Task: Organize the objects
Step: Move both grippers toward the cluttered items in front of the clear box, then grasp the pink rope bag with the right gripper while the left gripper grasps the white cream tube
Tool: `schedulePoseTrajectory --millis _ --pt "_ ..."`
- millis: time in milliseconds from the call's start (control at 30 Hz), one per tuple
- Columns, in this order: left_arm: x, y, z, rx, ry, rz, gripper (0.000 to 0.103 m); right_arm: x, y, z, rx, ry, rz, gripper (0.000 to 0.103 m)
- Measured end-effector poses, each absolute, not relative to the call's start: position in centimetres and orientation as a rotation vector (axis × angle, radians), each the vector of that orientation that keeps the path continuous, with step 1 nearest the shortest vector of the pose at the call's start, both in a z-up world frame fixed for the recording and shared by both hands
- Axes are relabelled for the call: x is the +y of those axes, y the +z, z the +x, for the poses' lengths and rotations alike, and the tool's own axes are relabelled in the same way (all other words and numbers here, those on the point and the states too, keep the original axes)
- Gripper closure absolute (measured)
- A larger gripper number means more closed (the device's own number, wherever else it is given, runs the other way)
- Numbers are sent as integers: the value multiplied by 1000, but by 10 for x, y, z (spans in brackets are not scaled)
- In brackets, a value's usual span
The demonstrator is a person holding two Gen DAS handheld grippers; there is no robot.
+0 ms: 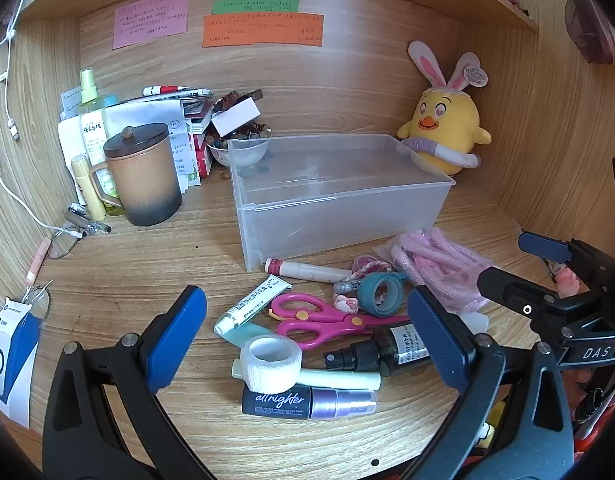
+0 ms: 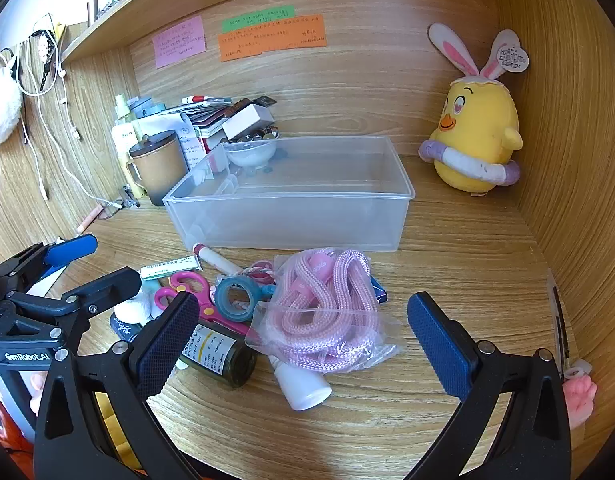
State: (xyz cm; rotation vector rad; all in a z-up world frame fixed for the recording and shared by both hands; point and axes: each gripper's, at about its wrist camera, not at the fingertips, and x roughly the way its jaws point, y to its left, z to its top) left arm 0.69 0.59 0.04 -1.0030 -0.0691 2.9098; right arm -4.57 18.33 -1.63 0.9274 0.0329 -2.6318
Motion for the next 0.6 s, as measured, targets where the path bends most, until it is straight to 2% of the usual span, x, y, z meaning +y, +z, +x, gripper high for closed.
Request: schedulePoseTrajectory --millis 300,433,600 --pt "-12 -6 -1 -141 2884 -1046 2 182 -27 -53 35 -2611 974 0" --pt "-29 -9 -6 -162 2897 -1081 19 182 -33 -61 47 -2598 1012 0" --pt "-56 -14 -16 -199 2910 -1148 32 187 -36 -73 46 -2598 1044 0"
